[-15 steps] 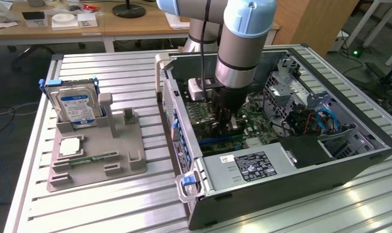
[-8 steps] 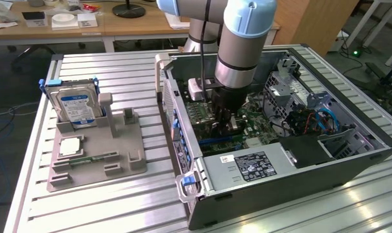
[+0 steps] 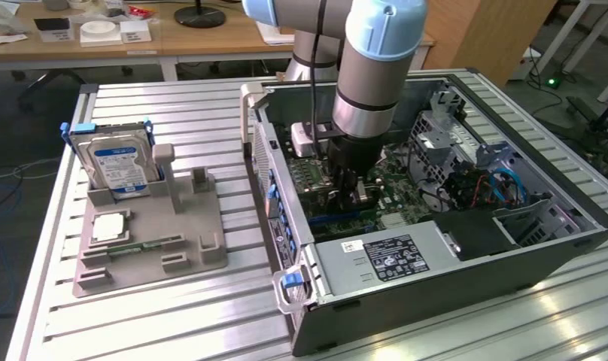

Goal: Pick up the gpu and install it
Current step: 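Insert the gpu into the slot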

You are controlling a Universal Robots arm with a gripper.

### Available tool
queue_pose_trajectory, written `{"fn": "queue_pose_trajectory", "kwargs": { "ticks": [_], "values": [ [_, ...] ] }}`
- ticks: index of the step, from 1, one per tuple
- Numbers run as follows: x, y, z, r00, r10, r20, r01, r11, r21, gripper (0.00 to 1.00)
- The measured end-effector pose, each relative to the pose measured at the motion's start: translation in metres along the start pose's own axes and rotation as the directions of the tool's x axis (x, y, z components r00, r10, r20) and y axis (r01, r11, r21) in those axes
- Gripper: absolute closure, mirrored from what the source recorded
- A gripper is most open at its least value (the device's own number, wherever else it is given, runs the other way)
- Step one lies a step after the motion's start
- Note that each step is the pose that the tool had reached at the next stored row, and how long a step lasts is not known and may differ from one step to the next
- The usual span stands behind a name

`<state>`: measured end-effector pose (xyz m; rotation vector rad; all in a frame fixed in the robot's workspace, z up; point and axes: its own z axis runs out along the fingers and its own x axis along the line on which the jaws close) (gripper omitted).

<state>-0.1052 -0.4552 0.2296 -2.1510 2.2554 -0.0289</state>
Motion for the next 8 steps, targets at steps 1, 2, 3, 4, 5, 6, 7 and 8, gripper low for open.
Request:
{"fn": "queue_pose_trajectory", "kwargs": {
  "ticks": [1, 2, 3, 4, 5, 6, 7, 8],
  "values": [
    [0.0000, 0.0000, 0.0001, 1.0000, 0.000, 0.0001, 0.000, 1.0000, 0.0000, 0.72],
    [0.0000, 0.0000, 0.0001, 1.0000, 0.000, 0.0000, 0.000, 1.0000, -0.0001, 0.72],
    [0.0000, 0.0000, 0.0002, 1.0000, 0.000, 0.0000, 0.000, 1.0000, 0.0000, 0.72],
    [0.0000, 0.0000, 0.0003, 1.0000, 0.000, 0.0000, 0.000, 1.0000, 0.0000, 0.72],
    [0.0000, 0.0000, 0.0004, 1.0000, 0.000, 0.0000, 0.000, 1.0000, 0.0000, 0.72],
    [-0.0001, 0.0000, 0.0004, 1.0000, 0.000, 0.0001, 0.000, 1.0000, 0.0000, 0.72],
    [0.0000, 0.0000, 0.0004, 1.0000, 0.000, 0.0000, 0.000, 1.0000, 0.0000, 0.72],
    [0.0000, 0.0000, 0.0004, 1.0000, 0.000, 0.0000, 0.000, 1.0000, -0.0001, 0.72]
  ]
}}
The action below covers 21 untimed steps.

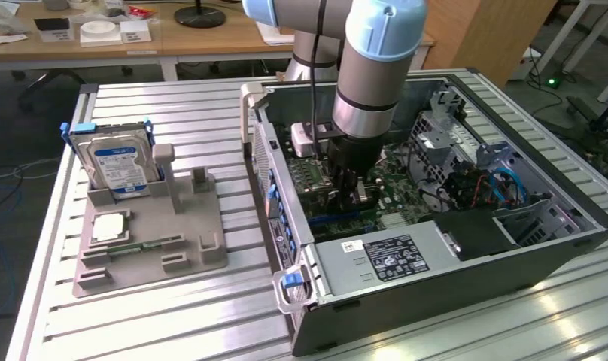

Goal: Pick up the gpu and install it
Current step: 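Insert the gpu into the slot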

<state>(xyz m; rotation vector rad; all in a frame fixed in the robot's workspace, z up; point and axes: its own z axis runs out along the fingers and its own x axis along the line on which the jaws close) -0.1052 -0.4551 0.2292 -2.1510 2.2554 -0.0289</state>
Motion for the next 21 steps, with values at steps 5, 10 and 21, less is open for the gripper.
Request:
{"fn": "queue_pose_trajectory", "kwargs": {
  "ticks": [5, 10, 21],
  "values": [
    [0.0000, 0.0006, -0.0004, 1.0000, 0.000, 0.0003, 0.000, 1.0000, 0.0004, 0.72],
    [0.0002, 0.0026, -0.0014, 1.0000, 0.000, 0.0002, 0.000, 1.0000, 0.0004, 0.72],
    [0.0002, 0.0024, -0.0005, 1.0000, 0.000, 0.0002, 0.000, 1.0000, 0.0004, 0.72]
  ]
}}
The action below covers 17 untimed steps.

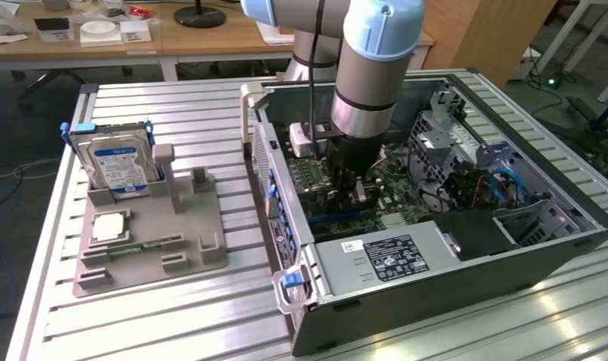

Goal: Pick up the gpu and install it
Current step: 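Insert the gpu into the slot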

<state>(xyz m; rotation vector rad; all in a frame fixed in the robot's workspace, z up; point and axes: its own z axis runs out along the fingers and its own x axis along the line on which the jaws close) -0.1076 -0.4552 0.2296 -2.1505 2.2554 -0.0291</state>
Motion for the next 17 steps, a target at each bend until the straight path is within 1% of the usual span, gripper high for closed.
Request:
{"fn": "queue_pose_trajectory", "kwargs": {
  "ticks": [17],
  "values": [
    [0.0000, 0.0000, 0.0014, 1.0000, 0.000, 0.0000, 0.000, 1.0000, 0.0000, 0.72]
  ]
}}
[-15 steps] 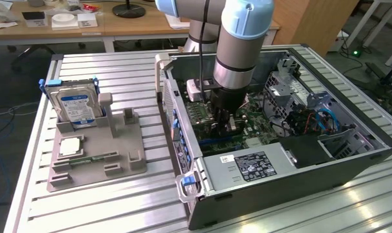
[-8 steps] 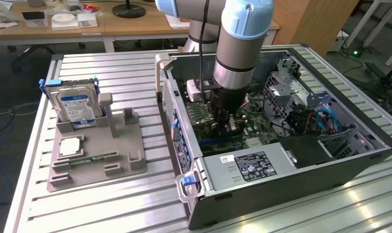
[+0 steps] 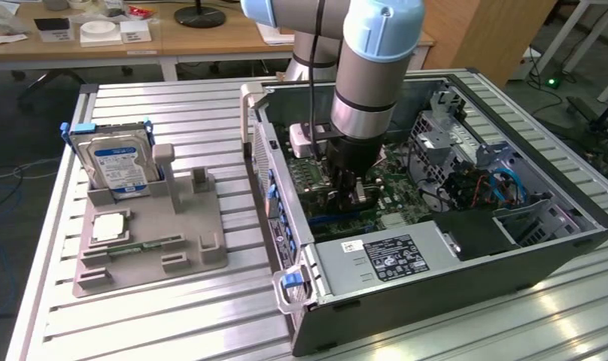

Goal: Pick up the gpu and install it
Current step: 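Insert the gpu into the slot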

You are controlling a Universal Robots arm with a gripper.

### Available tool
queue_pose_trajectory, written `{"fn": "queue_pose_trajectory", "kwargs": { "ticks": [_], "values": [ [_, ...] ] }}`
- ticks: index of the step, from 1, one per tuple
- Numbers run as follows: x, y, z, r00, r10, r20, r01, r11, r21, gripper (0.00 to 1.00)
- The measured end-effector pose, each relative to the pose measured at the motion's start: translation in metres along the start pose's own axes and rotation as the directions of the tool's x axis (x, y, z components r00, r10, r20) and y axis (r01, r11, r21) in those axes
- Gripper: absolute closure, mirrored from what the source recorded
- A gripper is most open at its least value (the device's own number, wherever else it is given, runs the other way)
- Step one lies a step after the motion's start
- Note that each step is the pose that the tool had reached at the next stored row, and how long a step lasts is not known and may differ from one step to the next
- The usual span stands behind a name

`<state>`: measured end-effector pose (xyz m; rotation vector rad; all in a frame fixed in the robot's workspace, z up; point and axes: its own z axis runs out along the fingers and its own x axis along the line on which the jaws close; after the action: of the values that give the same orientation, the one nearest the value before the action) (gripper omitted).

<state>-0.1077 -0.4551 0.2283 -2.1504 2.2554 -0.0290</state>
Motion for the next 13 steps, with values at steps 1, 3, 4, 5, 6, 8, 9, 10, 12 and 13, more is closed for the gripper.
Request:
{"fn": "queue_pose_trajectory", "kwargs": {
  "ticks": [1, 3, 4, 5, 6, 8, 9, 10, 12, 13],
  "values": [
    [0.0000, 0.0000, 0.0001, 1.0000, 0.000, 0.0000, 0.000, 1.0000, 0.0001, 0.72],
    [0.0000, 0.0000, 0.0002, 1.0000, 0.000, 0.0000, 0.000, 1.0000, 0.0000, 0.72],
    [0.0000, 0.0000, 0.0003, 1.0000, 0.000, 0.0000, 0.000, 1.0000, 0.0000, 0.72],
    [0.0000, 0.0000, 0.0004, 1.0000, 0.000, 0.0000, 0.000, 1.0000, 0.0000, 0.72],
    [0.0000, 0.0000, 0.0005, 1.0000, 0.000, 0.0001, 0.000, 1.0000, 0.0000, 0.72],
    [0.0000, 0.0000, 0.0007, 1.0000, 0.000, 0.0000, 0.000, 1.0000, 0.0000, 0.72],
    [0.0000, 0.0000, 0.0008, 1.0000, 0.000, 0.0000, 0.000, 1.0000, 0.0000, 0.72],
    [0.0000, 0.0000, 0.0009, 1.0000, 0.000, 0.0001, 0.000, 1.0000, 0.0001, 0.72],
    [0.0000, 0.0000, 0.0012, 1.0000, 0.000, 0.0002, 0.000, 1.0000, 0.0001, 0.72],
    [0.0000, 0.0000, 0.0012, 1.0000, 0.000, 0.0001, 0.000, 1.0000, 0.0001, 0.72]
  ]
}}
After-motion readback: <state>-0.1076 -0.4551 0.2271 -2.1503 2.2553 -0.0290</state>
